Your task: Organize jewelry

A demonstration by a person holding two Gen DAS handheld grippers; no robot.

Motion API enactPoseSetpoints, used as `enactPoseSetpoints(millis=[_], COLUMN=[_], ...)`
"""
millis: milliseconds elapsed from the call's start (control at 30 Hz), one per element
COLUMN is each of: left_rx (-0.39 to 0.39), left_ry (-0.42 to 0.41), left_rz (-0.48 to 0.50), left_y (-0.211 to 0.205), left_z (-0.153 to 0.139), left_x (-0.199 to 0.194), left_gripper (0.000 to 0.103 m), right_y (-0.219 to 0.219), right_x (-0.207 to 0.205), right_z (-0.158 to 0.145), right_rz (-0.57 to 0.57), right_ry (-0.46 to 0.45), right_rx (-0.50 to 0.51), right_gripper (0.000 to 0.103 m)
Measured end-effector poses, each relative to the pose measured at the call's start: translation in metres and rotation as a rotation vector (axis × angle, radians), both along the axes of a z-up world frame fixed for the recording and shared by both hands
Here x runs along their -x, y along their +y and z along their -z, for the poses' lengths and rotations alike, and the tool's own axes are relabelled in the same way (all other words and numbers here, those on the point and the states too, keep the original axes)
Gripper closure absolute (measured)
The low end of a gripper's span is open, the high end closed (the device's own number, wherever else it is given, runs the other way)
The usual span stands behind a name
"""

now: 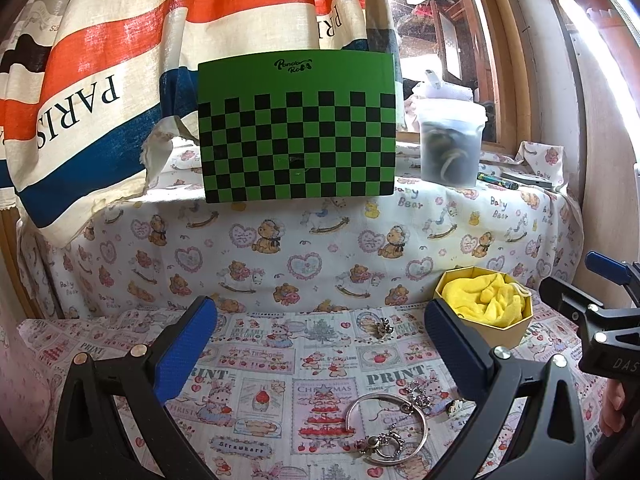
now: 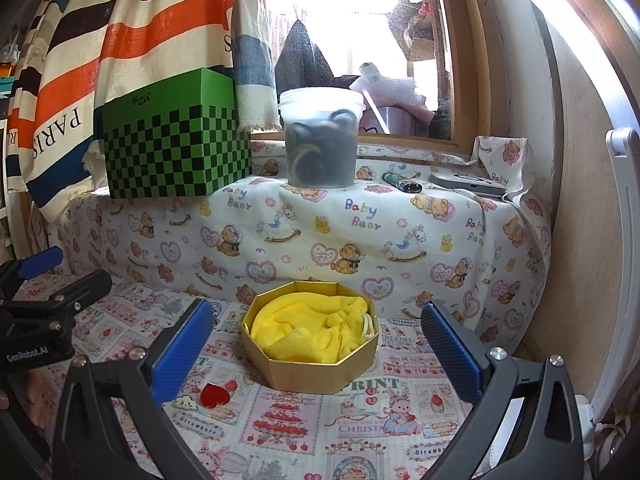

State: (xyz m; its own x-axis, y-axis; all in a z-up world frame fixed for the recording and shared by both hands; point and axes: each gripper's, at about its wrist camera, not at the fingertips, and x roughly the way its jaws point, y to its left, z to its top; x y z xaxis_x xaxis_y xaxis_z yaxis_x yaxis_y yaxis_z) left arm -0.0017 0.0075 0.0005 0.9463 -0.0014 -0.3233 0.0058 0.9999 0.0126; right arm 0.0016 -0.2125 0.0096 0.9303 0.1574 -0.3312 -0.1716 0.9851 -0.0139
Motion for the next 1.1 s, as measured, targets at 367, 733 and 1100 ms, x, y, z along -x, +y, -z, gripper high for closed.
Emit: enactPoseSetpoints(millis=[367, 733, 1100], left_rx=[0.0, -0.002, -0.003], left_ry=[0.004, 0.002, 0.0], left_rz=[-0.001, 0.0, 0.001], left_y=[-0.003, -0.004, -0.0057], left_z=[0.0, -0.0003, -0.0008], left_x=[0.0003, 0.0004, 0.001], left_gripper=[0.0, 0.0, 0.0], right_y=[0.0, 0.0001, -0.0001], right_x=[-0.0003, -0.0006, 0.0], right_z=[-0.0001, -0.0002, -0.0003], right_rz=[0.0, -0.001, -0.001], right_ry=[0.003, 0.001, 0.002], right_rx=[0.001, 0.001, 0.002], right_gripper=[0.0, 0.0, 0.0])
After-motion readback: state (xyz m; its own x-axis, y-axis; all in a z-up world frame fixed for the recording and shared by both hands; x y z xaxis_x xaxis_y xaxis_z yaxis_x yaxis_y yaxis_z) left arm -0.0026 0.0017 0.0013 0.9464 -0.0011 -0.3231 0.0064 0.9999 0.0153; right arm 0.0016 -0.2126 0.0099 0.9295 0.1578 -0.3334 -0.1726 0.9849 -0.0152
